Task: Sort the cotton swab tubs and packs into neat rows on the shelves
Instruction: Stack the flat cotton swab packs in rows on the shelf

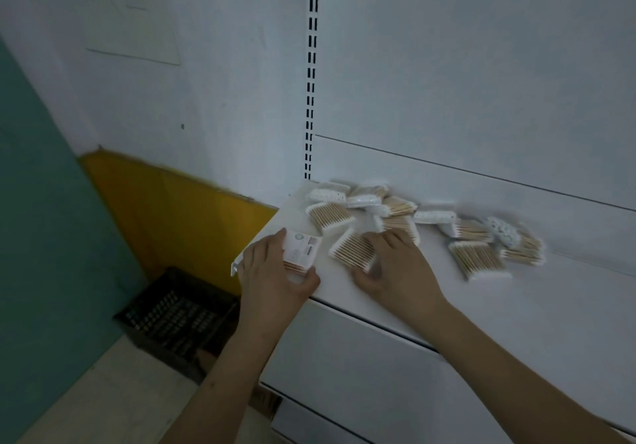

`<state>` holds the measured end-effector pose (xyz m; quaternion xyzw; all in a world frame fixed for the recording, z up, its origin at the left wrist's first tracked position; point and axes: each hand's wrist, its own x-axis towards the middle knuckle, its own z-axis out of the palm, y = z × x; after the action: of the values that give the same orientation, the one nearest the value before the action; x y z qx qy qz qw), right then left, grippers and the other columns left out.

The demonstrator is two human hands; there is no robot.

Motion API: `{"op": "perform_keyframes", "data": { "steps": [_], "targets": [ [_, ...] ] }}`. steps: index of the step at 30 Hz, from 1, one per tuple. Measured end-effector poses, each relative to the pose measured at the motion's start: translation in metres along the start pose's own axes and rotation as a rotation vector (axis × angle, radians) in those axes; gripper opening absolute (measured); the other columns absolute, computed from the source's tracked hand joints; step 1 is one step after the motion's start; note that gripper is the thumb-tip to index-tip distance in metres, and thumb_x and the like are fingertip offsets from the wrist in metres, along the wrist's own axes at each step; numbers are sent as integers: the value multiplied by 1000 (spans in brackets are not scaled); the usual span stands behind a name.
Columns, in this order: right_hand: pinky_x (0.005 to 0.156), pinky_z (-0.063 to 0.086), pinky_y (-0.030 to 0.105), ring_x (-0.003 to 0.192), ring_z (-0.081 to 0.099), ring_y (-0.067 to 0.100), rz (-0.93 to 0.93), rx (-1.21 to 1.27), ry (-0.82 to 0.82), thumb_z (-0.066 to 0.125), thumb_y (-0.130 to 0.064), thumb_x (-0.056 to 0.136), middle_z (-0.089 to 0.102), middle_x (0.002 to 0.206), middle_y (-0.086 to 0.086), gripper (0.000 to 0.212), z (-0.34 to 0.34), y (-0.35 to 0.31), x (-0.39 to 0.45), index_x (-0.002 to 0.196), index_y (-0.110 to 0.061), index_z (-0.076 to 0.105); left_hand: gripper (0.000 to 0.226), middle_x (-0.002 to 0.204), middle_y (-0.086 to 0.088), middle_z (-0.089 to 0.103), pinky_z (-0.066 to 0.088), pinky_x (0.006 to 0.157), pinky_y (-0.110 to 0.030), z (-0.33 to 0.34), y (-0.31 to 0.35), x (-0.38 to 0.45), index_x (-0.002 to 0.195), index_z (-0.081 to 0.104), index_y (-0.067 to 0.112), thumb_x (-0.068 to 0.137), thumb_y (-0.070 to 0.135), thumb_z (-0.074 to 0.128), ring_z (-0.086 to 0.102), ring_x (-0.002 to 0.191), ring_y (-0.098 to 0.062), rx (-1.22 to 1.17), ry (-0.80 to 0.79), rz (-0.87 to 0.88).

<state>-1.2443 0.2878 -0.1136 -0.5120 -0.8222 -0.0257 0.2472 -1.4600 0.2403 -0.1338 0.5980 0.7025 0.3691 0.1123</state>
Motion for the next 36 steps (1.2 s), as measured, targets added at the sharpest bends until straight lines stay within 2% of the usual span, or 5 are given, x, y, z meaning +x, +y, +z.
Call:
{"op": "perform_keyframes", "data": {
  "steps": [7,14,20,27,36],
  "targets": [
    [88,43,10,111,50,8,80,378,35,82,-24,75,43,129,-3,63,-17,8,-6,132,-31,57,55,139,9,39,42,76,2,-31,4,-1,136,56,36,86,24,75,42,123,-7,-427,-55,-15],
    [89,50,13,123,48,-4,290,643,25,86,-24,73,41,140,-11,47,-58,31,-22,113,-40,65,35,128,9,63,49,90,-17,-25,40,2,121,69,30,88,40,65,60,111,-1,-797,-188,-90],
    [85,49,6,113,55,1,255,337,69,79,0,78,51,131,-9,49,-101,65,-68,122,-19,68,47,109,13,73,57,80,-27,14,84,1,129,62,38,91,13,71,71,97,-8,-810,-292,2],
    [72,53,30,64,65,2,649,20,81,53,-58,93,68,69,-10,32,-189,118,-157,111,-32,57,31,100,3,75,52,77,-27,87,184,-18,110,71,29,81,25,77,69,85,-11,-799,-447,127],
    [71,45,27,81,51,7,665,-119,190,60,-37,96,58,98,-10,22,-276,250,-247,113,-23,57,29,101,9,70,45,67,-4,184,334,-66,109,69,29,88,8,72,65,82,2,-773,-514,398]
  ]
}}
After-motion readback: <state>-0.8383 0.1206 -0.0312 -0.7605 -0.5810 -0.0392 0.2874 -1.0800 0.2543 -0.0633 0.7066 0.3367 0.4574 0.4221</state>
